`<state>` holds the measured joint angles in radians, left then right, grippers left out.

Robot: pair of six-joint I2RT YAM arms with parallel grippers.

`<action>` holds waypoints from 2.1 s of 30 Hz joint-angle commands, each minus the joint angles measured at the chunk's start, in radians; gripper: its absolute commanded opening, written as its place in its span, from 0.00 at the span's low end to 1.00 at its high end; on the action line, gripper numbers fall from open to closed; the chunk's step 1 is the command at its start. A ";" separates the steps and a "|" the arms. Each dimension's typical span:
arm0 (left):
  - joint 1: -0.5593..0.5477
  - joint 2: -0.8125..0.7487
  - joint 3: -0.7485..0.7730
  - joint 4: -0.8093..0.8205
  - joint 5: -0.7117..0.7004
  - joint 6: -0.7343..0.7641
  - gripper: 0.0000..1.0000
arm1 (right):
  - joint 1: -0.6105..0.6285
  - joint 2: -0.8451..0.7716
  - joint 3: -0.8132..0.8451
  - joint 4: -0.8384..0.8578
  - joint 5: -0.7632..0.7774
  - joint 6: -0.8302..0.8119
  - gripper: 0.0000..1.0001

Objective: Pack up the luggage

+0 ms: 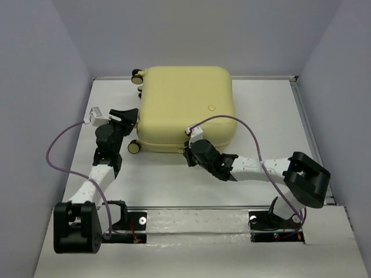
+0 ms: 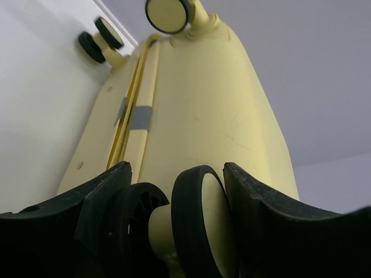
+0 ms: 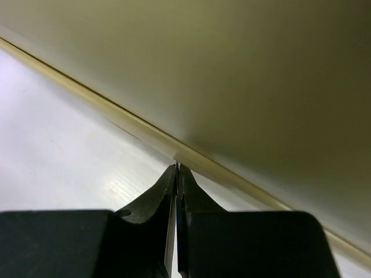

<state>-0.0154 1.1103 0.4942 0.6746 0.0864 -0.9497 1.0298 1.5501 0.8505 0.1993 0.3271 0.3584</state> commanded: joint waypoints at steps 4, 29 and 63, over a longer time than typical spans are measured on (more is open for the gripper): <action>-0.106 -0.400 -0.137 -0.112 0.141 0.104 0.06 | -0.003 -0.194 -0.094 0.167 -0.157 0.001 0.07; -0.538 -0.389 -0.160 -0.158 -0.063 0.186 0.06 | 0.202 -0.228 -0.261 0.265 -0.247 0.085 0.07; -0.942 -0.264 -0.120 -0.158 -0.320 0.407 0.06 | -0.451 -0.770 -0.360 -0.456 0.191 0.298 0.07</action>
<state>-0.8631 0.8021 0.3466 0.5514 -0.2382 -0.6334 0.7246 0.7349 0.4526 -0.1844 0.4603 0.6521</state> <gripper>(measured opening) 0.694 0.070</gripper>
